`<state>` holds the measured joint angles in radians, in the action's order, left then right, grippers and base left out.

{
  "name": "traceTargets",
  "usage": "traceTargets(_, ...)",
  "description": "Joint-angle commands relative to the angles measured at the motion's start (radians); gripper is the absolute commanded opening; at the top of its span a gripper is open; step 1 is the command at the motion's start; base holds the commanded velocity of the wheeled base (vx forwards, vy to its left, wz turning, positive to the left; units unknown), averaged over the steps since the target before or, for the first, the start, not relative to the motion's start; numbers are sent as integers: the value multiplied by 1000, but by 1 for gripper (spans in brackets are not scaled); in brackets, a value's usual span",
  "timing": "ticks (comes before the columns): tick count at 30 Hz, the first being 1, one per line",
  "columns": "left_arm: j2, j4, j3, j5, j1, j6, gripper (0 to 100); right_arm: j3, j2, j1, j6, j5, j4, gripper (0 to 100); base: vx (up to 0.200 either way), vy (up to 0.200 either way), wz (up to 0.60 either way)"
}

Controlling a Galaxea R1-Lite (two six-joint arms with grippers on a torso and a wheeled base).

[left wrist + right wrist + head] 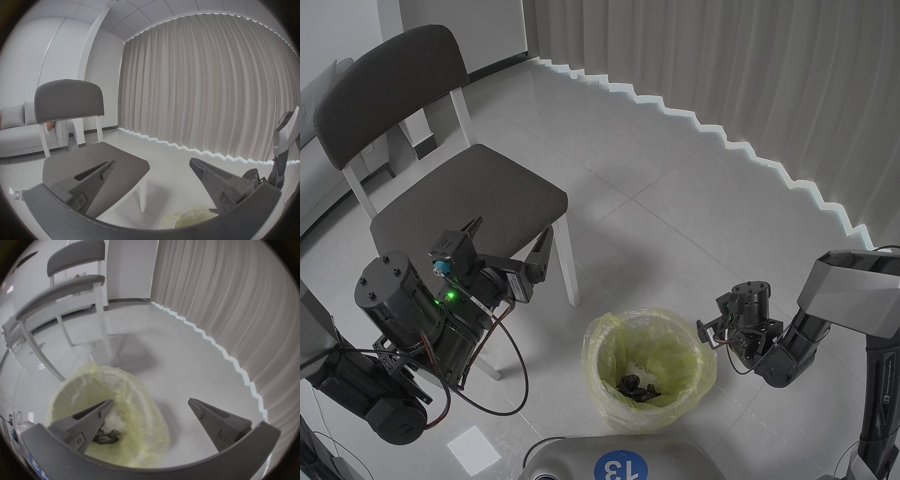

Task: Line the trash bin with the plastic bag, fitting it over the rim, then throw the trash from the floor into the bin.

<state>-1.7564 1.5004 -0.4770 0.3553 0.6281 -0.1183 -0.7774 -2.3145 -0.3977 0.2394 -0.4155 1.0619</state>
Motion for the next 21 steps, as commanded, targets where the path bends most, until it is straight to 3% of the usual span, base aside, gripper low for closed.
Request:
traceTargets(1, -9, 3, 11, 2, -4, 0, 100, 24, -11, 69, 61, -23, 3, 100, 0, 0, 0)
traceTargets(4, -11, 4, 14, 2, -7, 0, 100, 43, -25, 86, 104, -16, 4, 100, 0, 0, 0)
traceTargets(21, -8, 11, 35, 13, -18, -7, 100, -77, -227, 53, 113, -9, -19, 100, 0, 0, 0)
